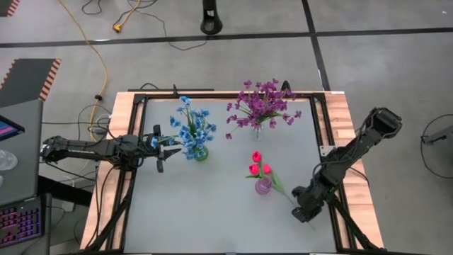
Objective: Sort flowers into vase by color
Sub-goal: Put the pink tulip into the purple flower vase
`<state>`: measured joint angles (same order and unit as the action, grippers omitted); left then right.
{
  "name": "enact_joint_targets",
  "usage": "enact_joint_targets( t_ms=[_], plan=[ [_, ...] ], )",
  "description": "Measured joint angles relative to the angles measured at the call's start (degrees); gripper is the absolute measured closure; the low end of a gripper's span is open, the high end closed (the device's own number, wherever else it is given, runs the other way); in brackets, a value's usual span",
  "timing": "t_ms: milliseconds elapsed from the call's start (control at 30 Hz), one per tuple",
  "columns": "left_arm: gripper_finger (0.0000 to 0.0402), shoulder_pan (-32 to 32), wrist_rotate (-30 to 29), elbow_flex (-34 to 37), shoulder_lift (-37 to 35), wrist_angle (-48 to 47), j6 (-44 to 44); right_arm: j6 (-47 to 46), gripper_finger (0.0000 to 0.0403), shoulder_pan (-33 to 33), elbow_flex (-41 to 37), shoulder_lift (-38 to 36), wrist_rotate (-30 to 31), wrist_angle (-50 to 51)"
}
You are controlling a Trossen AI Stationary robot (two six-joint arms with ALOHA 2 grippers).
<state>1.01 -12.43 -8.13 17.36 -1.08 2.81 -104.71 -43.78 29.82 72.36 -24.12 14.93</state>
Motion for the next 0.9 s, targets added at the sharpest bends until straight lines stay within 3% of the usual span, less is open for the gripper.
enact_joint_targets(
  t_ms=[533,900],
  plan=[
    [0.0291,0.0,0.0,0.0,0.0,0.0,-1.6,-3.4,0.0372,-0.4,0.0,0.0,0.7,-6.2],
    [0.0291,0.0,0.1,0.0,0.0,0.0,-1.6,-3.3,0.0371,-0.3,0.0,0.0,11.8,-14.4]
  ],
)
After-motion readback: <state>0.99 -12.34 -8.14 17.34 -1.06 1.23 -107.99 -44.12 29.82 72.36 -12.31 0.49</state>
